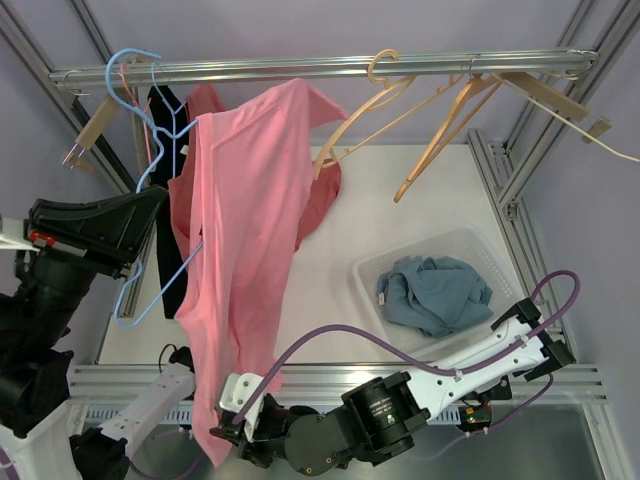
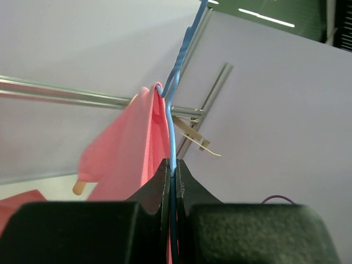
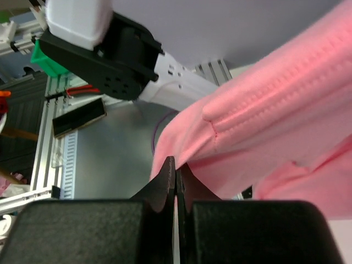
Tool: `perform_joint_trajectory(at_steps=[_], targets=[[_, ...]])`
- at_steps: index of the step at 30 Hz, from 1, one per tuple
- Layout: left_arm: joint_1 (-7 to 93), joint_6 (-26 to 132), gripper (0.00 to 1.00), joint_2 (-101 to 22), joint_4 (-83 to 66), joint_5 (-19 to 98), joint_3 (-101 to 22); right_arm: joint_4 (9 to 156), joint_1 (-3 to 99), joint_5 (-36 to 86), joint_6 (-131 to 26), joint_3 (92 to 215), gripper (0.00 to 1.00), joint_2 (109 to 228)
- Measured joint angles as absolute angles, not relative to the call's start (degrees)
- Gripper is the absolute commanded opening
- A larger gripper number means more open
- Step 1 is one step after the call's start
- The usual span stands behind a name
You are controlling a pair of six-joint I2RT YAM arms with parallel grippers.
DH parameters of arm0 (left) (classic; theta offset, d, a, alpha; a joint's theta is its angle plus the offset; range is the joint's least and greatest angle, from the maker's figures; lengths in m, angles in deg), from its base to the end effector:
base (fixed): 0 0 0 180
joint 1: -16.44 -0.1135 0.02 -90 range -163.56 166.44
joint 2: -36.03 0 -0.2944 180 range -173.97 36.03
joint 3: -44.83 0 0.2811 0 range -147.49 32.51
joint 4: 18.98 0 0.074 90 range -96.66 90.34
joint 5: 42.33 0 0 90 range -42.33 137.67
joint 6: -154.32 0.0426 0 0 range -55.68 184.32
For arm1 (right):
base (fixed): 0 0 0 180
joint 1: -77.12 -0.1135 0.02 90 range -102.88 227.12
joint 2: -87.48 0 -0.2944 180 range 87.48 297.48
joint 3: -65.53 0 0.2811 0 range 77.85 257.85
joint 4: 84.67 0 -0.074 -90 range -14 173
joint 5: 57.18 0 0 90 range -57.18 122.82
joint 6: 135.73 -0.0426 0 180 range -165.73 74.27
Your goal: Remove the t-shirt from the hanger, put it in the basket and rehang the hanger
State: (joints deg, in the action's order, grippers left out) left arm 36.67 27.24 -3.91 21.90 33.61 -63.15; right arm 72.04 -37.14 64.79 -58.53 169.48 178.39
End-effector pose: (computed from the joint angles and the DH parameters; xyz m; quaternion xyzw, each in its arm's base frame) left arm -0.0017 -0.0104 0.6158 0.0275 0.5271 -0.4621 0.7126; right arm -0.1466 0.3802 0.4517 -0.4594 0.6037 0.4575 0.4639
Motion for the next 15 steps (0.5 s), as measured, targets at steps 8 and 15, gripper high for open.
perform_joint_trajectory(at_steps=[8, 15], targets=[[36.8, 26.2, 0.0, -4.1, 21.5, 27.6, -67.8, 63.8, -35.9, 70.8, -60.7, 163.8, 0.0, 173.2], [36.7, 26.5, 0.0, 3.4, 21.4, 28.2, -59.4, 58.0, -29.3, 77.5, -57.5, 161.7, 0.0, 158.0]])
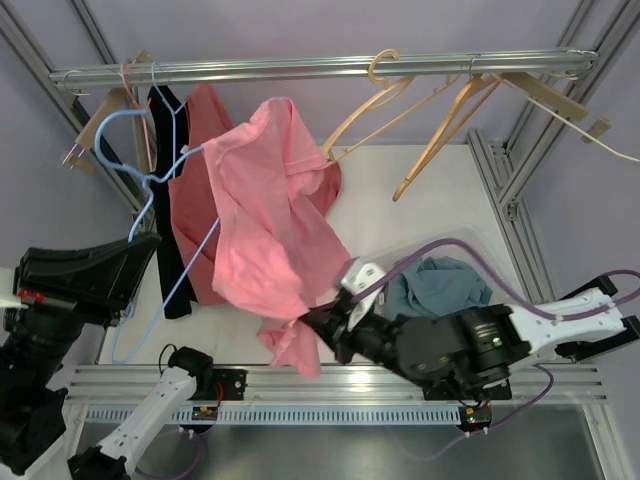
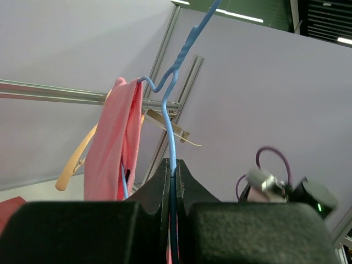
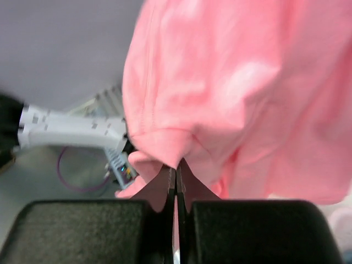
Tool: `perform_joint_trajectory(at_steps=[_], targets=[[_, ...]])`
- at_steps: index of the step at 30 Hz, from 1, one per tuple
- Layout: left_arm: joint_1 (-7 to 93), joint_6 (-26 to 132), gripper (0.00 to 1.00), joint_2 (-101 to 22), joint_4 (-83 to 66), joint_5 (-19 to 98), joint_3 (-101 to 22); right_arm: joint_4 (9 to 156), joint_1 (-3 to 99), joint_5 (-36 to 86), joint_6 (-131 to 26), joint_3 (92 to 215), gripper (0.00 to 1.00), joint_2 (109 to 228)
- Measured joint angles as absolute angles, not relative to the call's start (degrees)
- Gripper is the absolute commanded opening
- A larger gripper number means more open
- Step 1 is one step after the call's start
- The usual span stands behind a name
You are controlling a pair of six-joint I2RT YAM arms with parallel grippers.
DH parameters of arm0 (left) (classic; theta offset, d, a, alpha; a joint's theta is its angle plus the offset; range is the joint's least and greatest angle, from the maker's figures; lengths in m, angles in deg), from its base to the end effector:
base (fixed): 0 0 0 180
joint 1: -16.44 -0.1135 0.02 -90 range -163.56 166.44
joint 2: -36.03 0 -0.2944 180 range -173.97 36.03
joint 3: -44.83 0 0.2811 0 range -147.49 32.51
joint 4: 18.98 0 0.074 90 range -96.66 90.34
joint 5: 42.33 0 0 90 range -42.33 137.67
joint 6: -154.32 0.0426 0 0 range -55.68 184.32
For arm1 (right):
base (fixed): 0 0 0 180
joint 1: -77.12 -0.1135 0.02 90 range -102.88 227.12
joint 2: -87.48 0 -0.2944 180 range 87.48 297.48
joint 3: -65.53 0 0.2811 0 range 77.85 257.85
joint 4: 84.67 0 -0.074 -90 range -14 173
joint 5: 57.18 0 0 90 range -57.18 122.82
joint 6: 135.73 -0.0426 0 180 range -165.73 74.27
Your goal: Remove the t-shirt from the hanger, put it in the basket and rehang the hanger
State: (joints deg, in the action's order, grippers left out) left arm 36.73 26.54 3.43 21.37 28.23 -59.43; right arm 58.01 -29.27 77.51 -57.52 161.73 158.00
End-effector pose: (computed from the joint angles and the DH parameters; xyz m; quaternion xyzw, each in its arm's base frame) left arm -0.0443 0.0013 0.5983 0.0720 0.4998 -0.4893 0.7110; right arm -0.0495 0.2745 0.4918 -0.3640 0.6627 0.3499 0.5530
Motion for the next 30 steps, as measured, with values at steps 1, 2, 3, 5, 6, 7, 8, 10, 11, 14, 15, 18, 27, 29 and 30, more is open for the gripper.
perform_joint_trajectory(at_steps=[1, 2, 3, 5, 6, 7, 8, 10, 11, 14, 15, 18, 27, 29, 30], targets=[[36.7, 26.5, 0.0, 4.9, 21.4, 28.3, -58.3, 58.1, -28.0, 78.5, -56.4, 161.7, 0.0, 155.2], [36.7, 26.5, 0.0, 6.5, 21.2, 28.3, -57.0, 58.2, -27.1, 79.0, -55.5, 161.7, 0.0, 152.8], [36.7, 26.5, 0.0, 8.2, 21.1, 28.3, -55.7, 58.5, -25.6, 79.2, -54.5, 161.7, 0.0, 150.6], [36.7, 26.3, 0.0, 10.9, 21.0, 28.0, -53.7, 59.6, -21.7, 79.1, -52.7, 161.7, 0.0, 147.0], [36.7, 26.2, 0.0, 12.0, 20.9, 27.7, -52.8, 60.0, -19.4, 78.8, -51.9, 161.6, 0.0, 145.9], [36.7, 26.1, 0.0, 12.8, 20.7, 27.3, -52.1, 60.5, -16.8, 78.1, -51.2, 161.4, 0.0, 144.8], [36.7, 26.0, 0.0, 13.3, 20.7, 26.8, -51.6, 61.1, -14.6, 77.2, -50.5, 161.3, 0.0, 144.1], [36.7, 25.7, 0.0, 13.7, 20.6, 25.3, -51.0, 61.9, -10.9, 75.8, -48.5, 161.2, 0.0, 144.1], [36.7, 25.6, 0.0, 13.7, 20.7, 24.5, -50.8, 62.2, -9.3, 74.8, -47.6, 161.1, 0.0, 144.4], [36.6, 25.0, 0.0, 14.0, 20.7, 21.2, -50.0, 62.4, -3.5, 69.7, -45.4, 161.1, 0.0, 146.1], [36.6, 24.7, 0.0, 14.1, 20.7, 19.9, -49.8, 62.6, -1.6, 67.3, -44.9, 161.0, 0.0, 146.9], [36.5, 23.9, 0.0, 14.9, 20.8, 17.0, -49.0, 63.4, 1.9, 61.8, -43.3, 159.9, 0.18, 148.3], [36.3, 22.0, 0.0, 15.7, 20.3, 12.3, -49.5, 69.0, 9.8, 47.8, -43.0, 158.3, 0.88, 149.5], [36.2, 21.3, 0.0, 15.8, 19.8, 11.6, -49.5, 70.6, 10.3, 43.8, -43.4, 157.9, 0.84, 150.4], [36.2, 21.1, 0.0, 15.8, 19.6, 11.4, -49.5, 71.3, 10.5, 41.4, -43.6, 157.7, 0.8, 151.2]])
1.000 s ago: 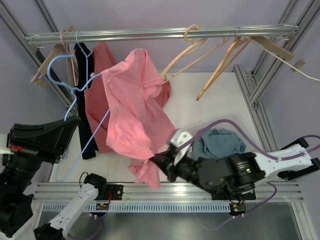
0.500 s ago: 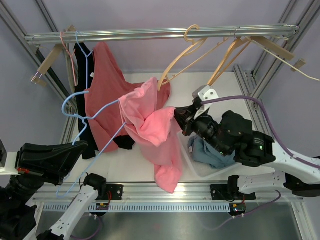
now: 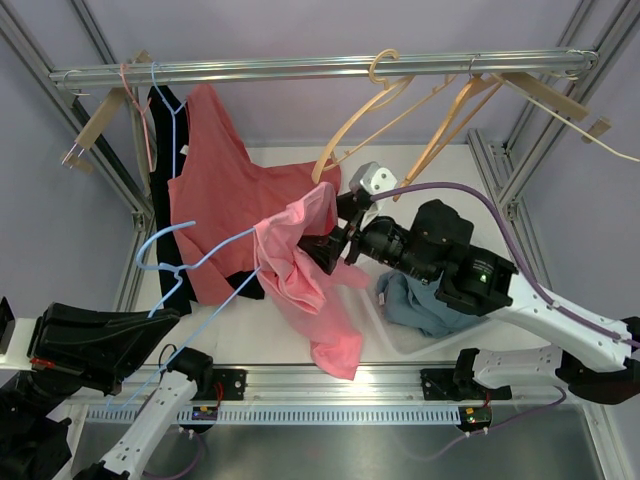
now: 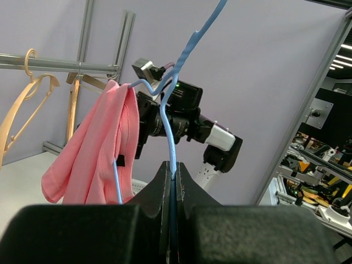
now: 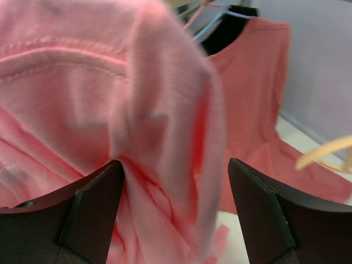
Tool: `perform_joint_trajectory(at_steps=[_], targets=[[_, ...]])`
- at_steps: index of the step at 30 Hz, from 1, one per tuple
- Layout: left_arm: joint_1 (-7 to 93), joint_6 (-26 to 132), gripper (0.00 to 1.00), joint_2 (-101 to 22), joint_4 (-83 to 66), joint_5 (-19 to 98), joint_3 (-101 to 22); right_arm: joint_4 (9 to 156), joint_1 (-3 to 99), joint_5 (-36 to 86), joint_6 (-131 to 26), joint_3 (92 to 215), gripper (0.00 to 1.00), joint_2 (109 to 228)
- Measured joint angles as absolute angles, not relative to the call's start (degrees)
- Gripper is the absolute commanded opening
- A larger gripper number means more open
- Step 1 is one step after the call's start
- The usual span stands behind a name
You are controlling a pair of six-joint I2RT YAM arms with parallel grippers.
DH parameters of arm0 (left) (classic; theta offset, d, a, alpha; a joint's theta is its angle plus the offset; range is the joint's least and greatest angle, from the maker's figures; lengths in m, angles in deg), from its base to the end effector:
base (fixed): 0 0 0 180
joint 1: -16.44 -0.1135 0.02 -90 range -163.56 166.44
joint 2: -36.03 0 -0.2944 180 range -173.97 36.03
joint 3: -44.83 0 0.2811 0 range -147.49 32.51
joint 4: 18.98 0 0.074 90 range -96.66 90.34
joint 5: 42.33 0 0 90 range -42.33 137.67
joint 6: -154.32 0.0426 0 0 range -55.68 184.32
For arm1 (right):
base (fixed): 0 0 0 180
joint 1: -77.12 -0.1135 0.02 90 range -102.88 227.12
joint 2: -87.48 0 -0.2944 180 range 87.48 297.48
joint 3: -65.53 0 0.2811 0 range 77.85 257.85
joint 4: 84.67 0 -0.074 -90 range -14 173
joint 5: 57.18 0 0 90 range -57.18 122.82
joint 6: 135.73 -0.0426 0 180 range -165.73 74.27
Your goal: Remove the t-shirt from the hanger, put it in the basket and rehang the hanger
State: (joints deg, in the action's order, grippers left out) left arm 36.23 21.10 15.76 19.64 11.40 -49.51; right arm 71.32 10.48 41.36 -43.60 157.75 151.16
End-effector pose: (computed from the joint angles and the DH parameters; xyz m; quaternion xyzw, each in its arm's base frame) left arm -0.0939 0.0070 0.5486 0.1825 0.4826 -0.5630 0.6456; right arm 0.1058 0.2290 0.5209 -0.3370 0.5894 0.3482 0.6464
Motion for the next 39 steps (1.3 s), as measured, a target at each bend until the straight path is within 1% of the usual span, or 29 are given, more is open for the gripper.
perform_joint_trajectory(at_steps=[1, 2, 3, 5, 6, 11, 14, 17, 24, 27, 31, 33, 35, 37, 39], targets=[[36.2, 20.9, 0.0, 15.8, 19.5, 11.3, -49.5, 71.7, 10.7, 39.0, -43.9, 157.7, 0.71, 151.9], [36.2, 20.7, 0.0, 15.8, 19.4, 11.1, -49.5, 72.4, 11.0, 36.8, -44.1, 157.5, 0.54, 152.6], [36.2, 20.7, 0.0, 15.8, 19.4, 11.0, -49.6, 73.3, 11.3, 34.5, -44.6, 157.1, 0.22, 153.3], [36.2, 20.7, 0.0, 15.8, 19.4, 10.9, -49.7, 74.5, 11.8, 31.3, -46.0, 155.7, 0.07, 153.7], [36.2, 20.7, 0.0, 15.8, 19.4, 10.8, -49.7, 74.7, 11.9, 30.5, -46.3, 155.1, 0.01, 153.6], [36.2, 20.9, 0.0, 15.8, 19.2, 10.8, -49.5, 74.4, 12.0, 30.9, -47.8, 154.3, 0.0, 151.1], [36.2, 21.5, 0.0, 15.8, 18.5, 11.3, -49.1, 72.5, 12.0, 34.8, -48.1, 155.6, 0.0, 148.2], [36.2, 22.8, 0.0, 15.4, 19.7, 12.1, -50.3, 69.8, 12.1, 39.1, -48.0, 160.0, 0.0, 147.6], [36.2, 28.0, 0.0, 12.5, 22.2, 16.3, -61.8, 62.3, 12.1, 47.7, -47.0, 185.7, 0.0, 150.6], [36.2, 29.4, 0.0, 12.6, 22.1, 18.2, -63.2, 58.9, 12.1, 51.0, -45.9, 196.7, 0.0, 152.2], [36.2, 30.2, 0.0, 12.6, 22.4, 19.7, -61.7, 54.5, 12.2, 57.4, -42.7, 210.7, 0.0, 155.2], [36.2, 30.5, 0.0, 12.5, 22.9, 20.1, -60.7, 54.4, 12.2, 61.1, -40.5, 212.4, 0.0, 155.6], [36.2, 30.8, 0.0, 12.3, 23.7, 20.6, -59.8, 54.8, 12.3, 65.1, -38.0, 211.0, 0.0, 155.5], [36.2, 31.1, 0.0, 12.0, 24.0, 21.0, -59.1, 55.2, 12.4, 67.9, -36.3, 206.9, 0.0, 154.8], [36.2, 31.3, 0.0, 11.9, 24.1, 21.2, -58.7, 55.7, 12.4, 70.3, -35.2, 200.1, 0.0, 153.6]])
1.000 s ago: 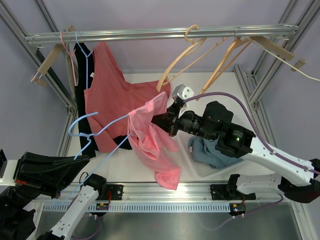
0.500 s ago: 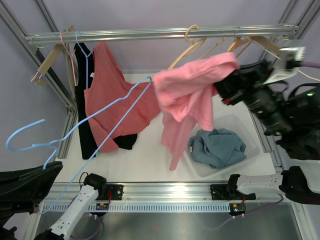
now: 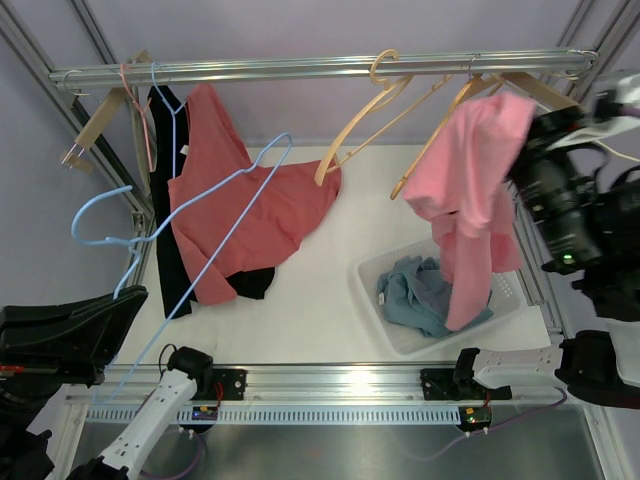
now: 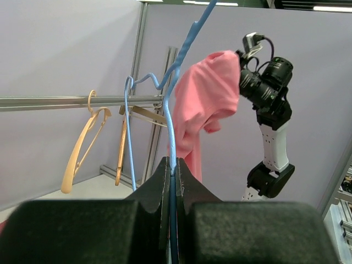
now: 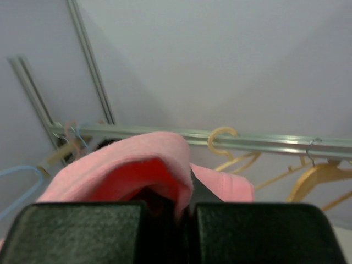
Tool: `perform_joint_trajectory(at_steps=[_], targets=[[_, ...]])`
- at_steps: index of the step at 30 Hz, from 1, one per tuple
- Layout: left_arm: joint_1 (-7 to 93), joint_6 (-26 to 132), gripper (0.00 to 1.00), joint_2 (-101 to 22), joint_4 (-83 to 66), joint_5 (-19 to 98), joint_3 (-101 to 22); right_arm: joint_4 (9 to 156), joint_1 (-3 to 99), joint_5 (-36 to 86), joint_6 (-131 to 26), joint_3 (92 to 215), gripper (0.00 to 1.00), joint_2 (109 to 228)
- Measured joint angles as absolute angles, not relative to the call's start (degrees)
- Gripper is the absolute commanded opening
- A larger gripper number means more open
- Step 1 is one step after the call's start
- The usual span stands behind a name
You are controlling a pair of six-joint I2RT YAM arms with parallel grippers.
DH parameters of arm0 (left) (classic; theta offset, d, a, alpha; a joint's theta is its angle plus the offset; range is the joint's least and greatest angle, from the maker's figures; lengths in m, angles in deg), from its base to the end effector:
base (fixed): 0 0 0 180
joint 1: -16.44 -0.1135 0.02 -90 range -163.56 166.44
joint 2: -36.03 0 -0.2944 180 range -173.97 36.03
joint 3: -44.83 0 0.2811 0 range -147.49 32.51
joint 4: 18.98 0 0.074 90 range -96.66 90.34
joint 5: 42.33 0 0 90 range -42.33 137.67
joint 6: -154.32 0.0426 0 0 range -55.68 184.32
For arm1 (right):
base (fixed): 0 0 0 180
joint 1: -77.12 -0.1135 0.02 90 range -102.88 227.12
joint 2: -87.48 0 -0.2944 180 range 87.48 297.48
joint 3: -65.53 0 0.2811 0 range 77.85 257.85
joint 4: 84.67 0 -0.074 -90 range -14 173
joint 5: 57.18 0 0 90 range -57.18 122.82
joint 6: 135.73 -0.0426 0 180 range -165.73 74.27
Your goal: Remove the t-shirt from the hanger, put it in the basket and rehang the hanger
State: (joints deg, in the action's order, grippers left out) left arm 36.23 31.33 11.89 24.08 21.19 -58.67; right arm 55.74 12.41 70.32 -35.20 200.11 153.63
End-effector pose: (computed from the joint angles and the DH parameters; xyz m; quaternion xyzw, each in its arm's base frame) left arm -0.1065 0.0181 0.5765 0.1525 0.4602 -0.4787 0.7320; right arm 0.0656 0.0782 0.6962 -0.0749 0.5505 0.2257 0.8003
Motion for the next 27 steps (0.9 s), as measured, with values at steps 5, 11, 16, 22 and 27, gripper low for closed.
perform_joint_trajectory(at_steps=[5, 11, 16, 22, 27], targets=[[36.2, 31.6, 0.0, 11.8, 24.1, 21.6, -56.8, 56.7, 14.5, 73.9, -35.8, 178.2, 0.0, 148.4], [36.2, 31.8, 0.0, 11.4, 24.1, 21.9, -53.6, 56.3, 19.2, 77.0, -41.3, 152.5, 0.0, 137.8], [36.2, 31.8, 0.0, 9.6, 23.8, 22.0, -53.2, 57.1, 19.7, 82.3, -47.4, 145.1, 0.0, 127.5], [36.2, 32.0, 0.0, 8.5, 23.0, 22.4, -52.9, 48.8, 20.0, 86.9, -67.9, 136.0, 0.04, 118.6], [36.2, 33.3, 0.0, 7.1, 22.7, 24.0, -51.0, 41.2, 20.0, 84.2, -86.2, 123.6, 0.14, 122.8]])
